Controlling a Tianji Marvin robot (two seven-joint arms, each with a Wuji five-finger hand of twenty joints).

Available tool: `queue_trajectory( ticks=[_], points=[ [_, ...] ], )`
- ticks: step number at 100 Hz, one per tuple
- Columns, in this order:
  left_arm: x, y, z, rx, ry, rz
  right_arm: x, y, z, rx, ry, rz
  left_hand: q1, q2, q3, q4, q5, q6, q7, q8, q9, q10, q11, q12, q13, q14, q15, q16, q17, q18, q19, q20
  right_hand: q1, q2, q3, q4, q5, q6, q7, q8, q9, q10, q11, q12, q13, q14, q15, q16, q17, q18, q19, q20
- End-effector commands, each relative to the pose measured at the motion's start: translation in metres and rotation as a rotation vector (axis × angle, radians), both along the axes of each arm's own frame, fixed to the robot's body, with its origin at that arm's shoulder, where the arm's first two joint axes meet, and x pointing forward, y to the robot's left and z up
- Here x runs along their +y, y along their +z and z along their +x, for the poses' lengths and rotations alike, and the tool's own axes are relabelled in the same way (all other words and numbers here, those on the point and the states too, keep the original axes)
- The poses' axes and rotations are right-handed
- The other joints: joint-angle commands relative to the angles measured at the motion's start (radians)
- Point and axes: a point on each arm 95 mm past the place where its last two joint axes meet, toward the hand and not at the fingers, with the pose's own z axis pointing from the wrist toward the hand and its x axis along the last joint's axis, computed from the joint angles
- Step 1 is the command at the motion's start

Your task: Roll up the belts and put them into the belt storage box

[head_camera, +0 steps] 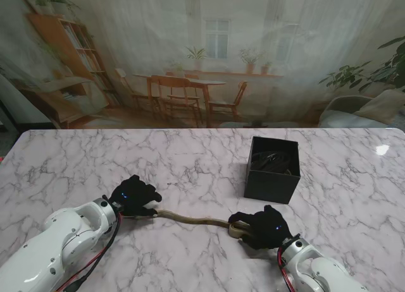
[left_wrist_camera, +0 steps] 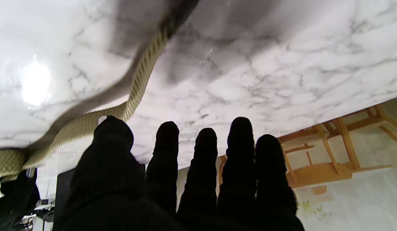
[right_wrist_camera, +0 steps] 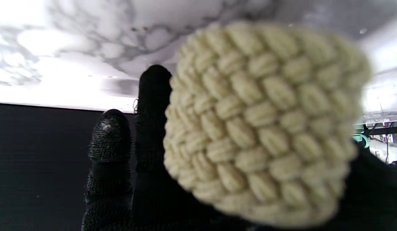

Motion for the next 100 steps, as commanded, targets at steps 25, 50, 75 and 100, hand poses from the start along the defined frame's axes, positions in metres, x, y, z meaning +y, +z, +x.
queue_trajectory(
  ticks=[25,50,75,100],
  points=[
    [-0.004,0.018,-0.01,-0.072,-0.013,-0.04,0.003,-0.015,-0.006,0.056,-0.024,-0.008,0.013,0.041,-0.014,0.021,-0.012,0.024,-0.017,-0.006,-0.045,0.026,-0.017,-0.022,-0.021,0.03,-0.02,-0.015,-0.019,0.028,-0.028,-0.015,0.182,0.162,0.116,0.074,-0.181,0.071,-0.005,0.005,0.124,-0.064,0.128,-0.002,0.083,-0.037,-0.013,-0.063,0.052,0.08,0.012,-0.016],
    [0.002,0.022,-0.014,-0.092,0.009,-0.059,0.004,-0.018,-0.005,0.049,-0.034,-0.001,0.01,0.059,-0.016,0.02,-0.013,0.026,-0.024,-0.004,-0.043,0.026,-0.023,-0.026,-0.024,0.035,-0.022,-0.017,-0.025,0.043,-0.029,-0.013,0.214,0.214,0.077,0.075,-0.196,-0.134,0.011,-0.024,0.121,-0.056,0.038,-0.056,0.062,-0.017,-0.053,-0.087,0.056,0.108,0.012,-0.035],
    [0.001,0.027,-0.018,-0.116,0.01,-0.083,0.005,-0.017,-0.004,0.051,-0.003,0.005,0.015,0.06,-0.016,0.02,-0.008,0.025,-0.023,0.007,-0.045,0.026,-0.029,-0.028,-0.026,0.034,-0.025,-0.019,-0.031,0.047,-0.032,-0.011,0.257,0.222,0.056,0.072,0.191,-0.223,0.068,0.042,0.103,-0.053,0.015,-0.033,0.035,-0.025,-0.08,-0.081,-0.016,0.149,-0.047,-0.026],
    [-0.001,0.025,-0.018,-0.114,0.011,-0.098,0.002,-0.007,-0.006,0.093,0.036,-0.022,0.013,0.07,-0.017,0.02,-0.009,0.025,-0.022,0.022,-0.049,0.027,-0.033,-0.028,-0.03,0.037,-0.026,-0.018,-0.038,0.049,-0.036,-0.01,-0.152,0.115,0.023,0.077,0.289,0.357,0.067,0.059,0.082,-0.084,-0.11,-0.087,-0.039,-0.076,-0.162,-0.091,-0.083,0.024,-0.069,-0.007]
  ],
)
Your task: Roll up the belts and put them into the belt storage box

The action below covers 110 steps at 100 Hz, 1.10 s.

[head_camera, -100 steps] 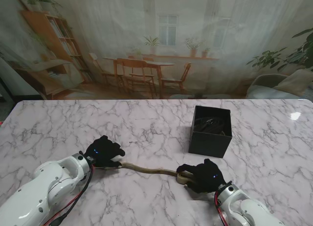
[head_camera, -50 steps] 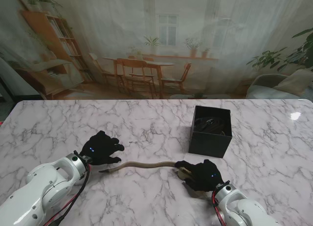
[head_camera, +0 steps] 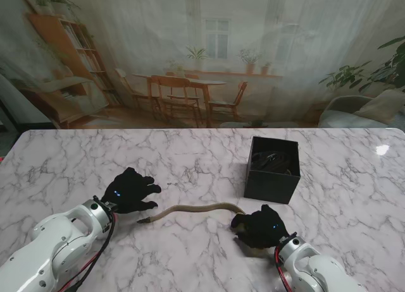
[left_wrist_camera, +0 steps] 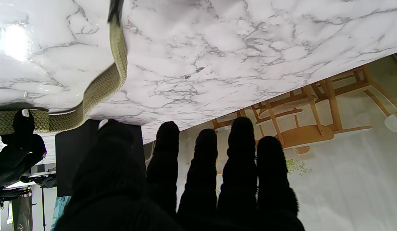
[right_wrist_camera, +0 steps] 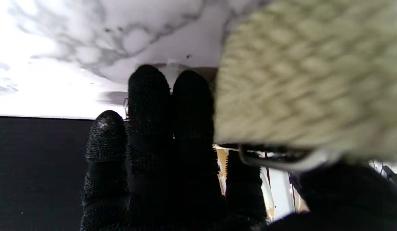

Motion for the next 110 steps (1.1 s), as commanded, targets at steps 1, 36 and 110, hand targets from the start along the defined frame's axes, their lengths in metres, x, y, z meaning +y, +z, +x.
queue_trajectory(
  ticks=[1,36,110],
  points=[
    [-0.003,-0.002,0.0,0.013,0.003,-0.004,-0.002,-0.005,-0.011,0.055,0.025,-0.043,0.011,0.046,-0.017,0.02,-0.009,0.024,-0.02,0.01,-0.049,0.026,-0.016,-0.013,-0.03,0.027,-0.026,-0.009,-0.023,0.035,-0.026,-0.01,-0.081,-0.031,0.008,0.033,0.04,0.2,0.021,0.062,0.005,-0.11,-0.076,-0.018,-0.075,-0.121,-0.242,-0.107,-0.032,-0.028,-0.007,0.018],
    [-0.008,-0.005,-0.002,0.041,0.042,-0.01,-0.007,0.031,-0.017,0.206,0.1,-0.228,-0.024,0.078,-0.024,0.017,0.006,0.008,-0.036,0.014,-0.057,0.016,-0.048,-0.024,-0.065,0.021,-0.071,-0.033,-0.112,0.097,-0.122,-0.033,-0.188,-0.039,-0.235,0.035,-0.164,0.312,-0.168,0.152,-0.218,-0.163,-0.248,-0.076,-0.252,-0.173,-0.42,-0.202,-0.125,-0.09,-0.088,0.002],
    [-0.005,-0.009,-0.001,0.044,0.075,-0.015,-0.013,0.039,-0.021,0.348,0.149,-0.448,-0.032,0.081,-0.024,0.017,0.015,0.004,-0.037,0.033,-0.071,0.011,-0.074,-0.026,-0.088,0.014,-0.114,-0.063,-0.157,0.138,-0.232,-0.056,0.294,-0.204,0.356,0.114,-0.337,0.247,-0.357,0.314,-0.479,-0.215,-0.316,-0.168,-0.367,-0.23,-0.49,-0.278,-0.207,-0.117,-0.205,-0.05]
  ],
)
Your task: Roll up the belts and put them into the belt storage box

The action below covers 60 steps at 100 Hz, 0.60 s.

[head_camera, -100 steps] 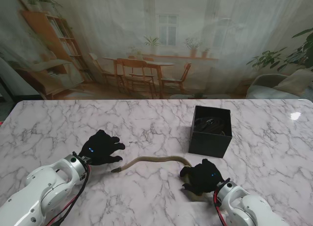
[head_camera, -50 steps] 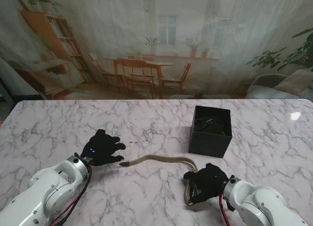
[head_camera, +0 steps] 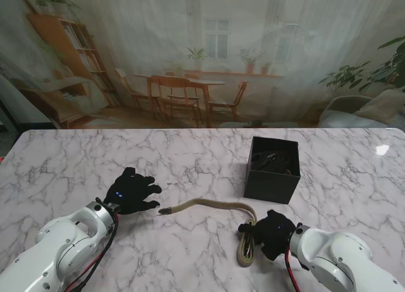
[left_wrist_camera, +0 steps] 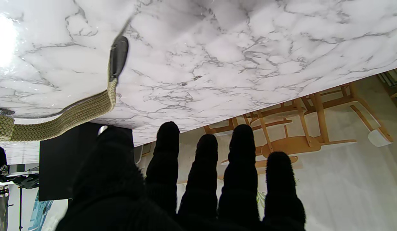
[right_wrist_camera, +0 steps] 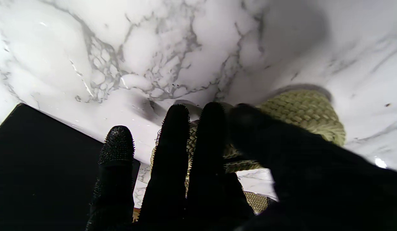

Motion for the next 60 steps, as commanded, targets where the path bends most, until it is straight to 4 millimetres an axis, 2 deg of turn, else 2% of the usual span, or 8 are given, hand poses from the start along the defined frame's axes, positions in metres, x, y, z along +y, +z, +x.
queue_trajectory(
  ticks=[1,6,11,19,26,31,36,60],
  points=[
    [0.0,-0.002,-0.001,0.015,0.007,0.006,-0.007,-0.021,-0.008,0.059,-0.023,-0.016,-0.02,0.029,-0.012,0.017,0.015,0.002,-0.016,0.008,-0.034,0.003,-0.012,-0.004,-0.024,0.009,-0.025,-0.013,-0.02,0.051,-0.031,-0.009,0.095,-0.002,0.08,0.02,0.039,-0.01,0.071,0.052,-0.009,-0.004,-0.044,0.01,0.037,-0.036,0.017,0.026,0.008,-0.008,0.001,-0.013],
    [0.0,-0.003,-0.001,0.015,0.007,0.006,-0.007,-0.023,-0.008,0.043,-0.027,-0.01,-0.019,0.029,-0.012,0.017,0.013,0.003,-0.016,0.008,-0.036,0.005,-0.013,-0.004,-0.023,0.01,-0.025,-0.014,-0.02,0.051,-0.031,-0.008,0.131,0.012,0.068,0.008,0.056,-0.024,0.09,0.059,0.019,-0.014,-0.03,0.027,0.061,-0.04,0.031,0.037,0.022,-0.014,0.016,-0.014],
    [0.0,-0.003,-0.001,0.016,0.006,0.006,-0.006,-0.026,-0.007,0.017,-0.029,0.002,-0.019,0.029,-0.012,0.017,0.014,0.002,-0.016,0.009,-0.035,0.003,-0.012,-0.003,-0.023,0.009,-0.025,-0.014,-0.02,0.051,-0.032,-0.007,0.162,-0.017,0.053,-0.063,0.104,-0.057,0.137,0.065,0.076,-0.021,-0.018,0.084,0.095,-0.034,0.058,0.091,0.042,-0.019,0.042,-0.016],
    [0.0,-0.003,-0.001,0.017,0.006,0.006,-0.005,-0.031,-0.006,-0.021,-0.044,0.04,-0.02,0.031,-0.012,0.017,0.014,0.002,-0.016,0.01,-0.036,0.004,-0.013,-0.004,-0.024,0.01,-0.026,-0.014,-0.019,0.05,-0.033,-0.006,0.078,-0.019,-0.1,-0.174,0.245,-0.183,0.267,0.077,0.179,0.024,-0.031,0.21,0.142,0.001,0.093,0.117,0.057,0.014,0.076,-0.008],
    [0.0,-0.003,-0.001,0.017,0.007,0.006,-0.004,-0.034,-0.006,-0.003,-0.068,0.058,-0.02,0.031,-0.012,0.017,0.014,0.003,-0.016,0.01,-0.036,0.004,-0.013,-0.003,-0.024,0.009,-0.026,-0.014,-0.019,0.052,-0.035,-0.005,-0.005,0.014,-0.14,-0.17,0.295,-0.263,0.339,0.093,0.141,0.069,0.047,0.291,0.126,0.052,0.123,0.141,0.032,0.067,0.073,0.007],
    [0.0,-0.003,-0.001,0.017,0.008,0.007,-0.003,-0.037,-0.007,0.001,-0.081,0.079,-0.02,0.031,-0.012,0.017,0.015,0.001,-0.016,0.01,-0.037,0.005,-0.014,-0.003,-0.025,0.01,-0.026,-0.014,-0.019,0.05,-0.036,-0.004,-0.035,0.018,-0.145,-0.155,0.303,-0.347,0.449,0.044,0.101,0.091,0.096,0.334,0.11,0.076,0.14,0.176,0.019,0.11,0.06,0.042],
    [0.0,-0.003,-0.001,0.018,0.009,0.007,-0.002,-0.039,-0.007,0.004,-0.087,0.088,-0.021,0.032,-0.012,0.017,0.014,0.003,-0.017,0.01,-0.039,0.005,-0.014,-0.004,-0.026,0.009,-0.027,-0.015,-0.019,0.05,-0.037,-0.004,-0.03,0.006,-0.17,-0.181,0.316,-0.432,0.535,0.034,0.052,0.108,0.13,0.373,0.089,0.091,0.151,0.192,0.011,0.14,0.052,0.061],
    [0.001,-0.003,-0.001,0.017,0.01,0.005,0.001,-0.043,-0.009,-0.003,-0.094,0.119,-0.027,0.039,-0.014,0.017,0.012,0.005,-0.023,0.004,-0.053,0.009,-0.02,-0.006,-0.033,0.009,-0.029,-0.016,-0.022,0.051,-0.042,-0.001,-0.032,0.001,-0.234,-0.199,0.362,-0.59,0.637,0.007,-0.314,0.212,0.159,0.377,-0.087,0.123,0.199,0.222,-0.005,0.188,0.038,0.095]
  ],
)
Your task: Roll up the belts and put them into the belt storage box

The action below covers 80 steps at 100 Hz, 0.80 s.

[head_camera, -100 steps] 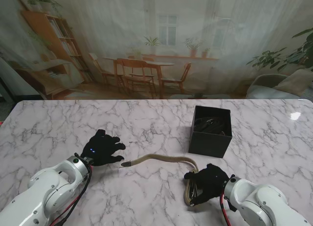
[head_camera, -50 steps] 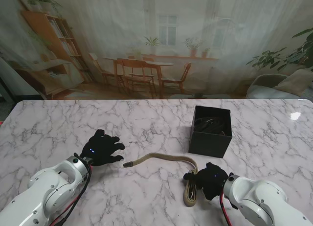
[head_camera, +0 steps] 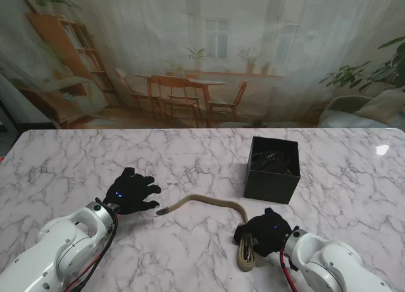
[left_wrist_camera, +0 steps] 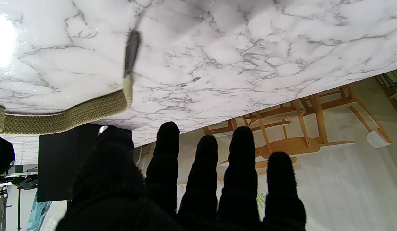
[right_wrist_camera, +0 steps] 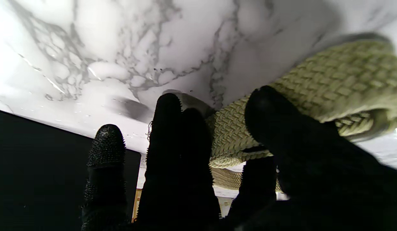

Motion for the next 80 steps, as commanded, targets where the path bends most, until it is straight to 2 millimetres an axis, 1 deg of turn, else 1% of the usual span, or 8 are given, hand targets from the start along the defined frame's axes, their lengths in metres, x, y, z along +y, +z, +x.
queue_trajectory(
  ticks=[1,6,13,19,47,62,71,80],
  points=[
    [0.0,-0.003,-0.001,0.014,0.005,0.003,-0.004,-0.022,-0.012,0.064,-0.012,-0.02,-0.025,0.038,-0.013,0.017,0.012,0.005,-0.02,0.002,-0.04,0.009,-0.018,-0.006,-0.011,0.009,-0.027,-0.006,-0.022,0.042,-0.03,-0.001,-0.033,0.016,-0.056,-0.036,0.164,-0.073,0.237,0.012,-0.166,0.01,-0.061,-0.01,-0.097,0.045,-0.129,-0.084,-0.019,0.065,-0.012,0.018],
    [0.0,-0.003,-0.001,0.014,0.005,0.003,-0.004,-0.023,-0.012,0.058,-0.013,-0.012,-0.027,0.039,-0.014,0.017,0.013,0.005,-0.021,0.0,-0.042,0.009,-0.018,-0.006,-0.013,0.009,-0.027,-0.006,-0.022,0.041,-0.031,0.0,-0.038,0.017,-0.061,-0.036,0.179,-0.076,0.243,0.015,-0.227,0.033,-0.136,-0.094,-0.123,0.063,-0.142,-0.11,-0.02,0.08,-0.014,0.022],
    [0.0,-0.003,-0.001,0.014,0.005,0.002,-0.003,-0.023,-0.011,0.057,-0.021,0.0,-0.029,0.04,-0.014,0.016,0.012,0.004,-0.022,-0.003,-0.046,0.008,-0.02,-0.006,-0.015,0.009,-0.029,-0.007,-0.024,0.041,-0.033,0.0,-0.04,0.012,-0.062,-0.037,0.204,-0.058,0.254,0.005,-0.301,0.083,-0.25,-0.283,-0.16,0.174,-0.286,-0.243,-0.013,0.104,-0.033,0.011],
    [0.0,-0.003,-0.001,0.013,0.005,0.001,-0.003,-0.024,-0.011,0.056,-0.027,0.01,-0.029,0.041,-0.014,0.017,0.012,0.006,-0.022,-0.005,-0.047,0.009,-0.02,-0.007,-0.017,0.009,-0.029,-0.007,-0.024,0.042,-0.034,0.001,-0.042,0.009,-0.058,-0.039,0.228,-0.04,0.265,-0.02,-0.323,0.11,-0.274,-0.335,-0.169,0.212,-0.337,-0.291,-0.011,0.114,-0.047,-0.002],
    [0.0,-0.003,0.0,0.012,0.003,-0.004,0.001,-0.026,-0.011,0.061,-0.05,0.045,-0.032,0.041,-0.014,0.016,0.012,0.005,-0.021,-0.01,-0.051,0.008,-0.022,-0.007,-0.02,0.008,-0.031,-0.008,-0.026,0.044,-0.038,0.004,-0.007,0.009,-0.019,-0.043,0.352,0.074,0.326,-0.17,-0.414,0.218,-0.336,-0.465,-0.155,0.212,-0.363,-0.345,0.04,0.127,-0.055,-0.061],
    [0.0,-0.004,0.0,0.013,0.0,-0.004,0.002,-0.031,-0.009,0.058,-0.069,0.081,-0.034,0.042,-0.015,0.016,0.01,0.004,-0.02,-0.013,-0.054,0.009,-0.023,-0.008,-0.021,0.008,-0.032,-0.009,-0.027,0.043,-0.04,0.006,0.024,0.017,-0.022,-0.05,0.352,0.114,0.337,-0.186,-0.253,0.182,-0.313,-0.462,-0.103,0.154,-0.329,-0.324,0.052,0.111,-0.031,-0.063],
    [0.0,-0.004,-0.001,0.014,0.0,-0.005,0.002,-0.032,-0.008,0.043,-0.072,0.101,-0.035,0.042,-0.015,0.016,0.01,0.004,-0.02,-0.013,-0.054,0.009,-0.023,-0.008,-0.023,0.008,-0.033,-0.009,-0.028,0.043,-0.041,0.007,0.03,0.024,-0.03,-0.05,0.328,0.112,0.35,-0.173,-0.118,0.118,-0.289,-0.452,-0.077,0.116,-0.303,-0.297,0.043,0.103,-0.02,-0.058],
    [-0.001,-0.004,-0.001,0.015,-0.001,-0.004,0.003,-0.034,-0.008,0.022,-0.078,0.129,-0.035,0.042,-0.015,0.016,0.011,0.006,-0.019,-0.014,-0.054,0.01,-0.023,-0.008,-0.023,0.008,-0.032,-0.009,-0.027,0.044,-0.042,0.007,0.041,0.031,-0.041,-0.048,0.284,0.088,0.378,-0.126,0.007,-0.003,-0.193,-0.37,-0.053,0.074,-0.276,-0.253,0.034,0.096,-0.013,-0.043]
  ],
)
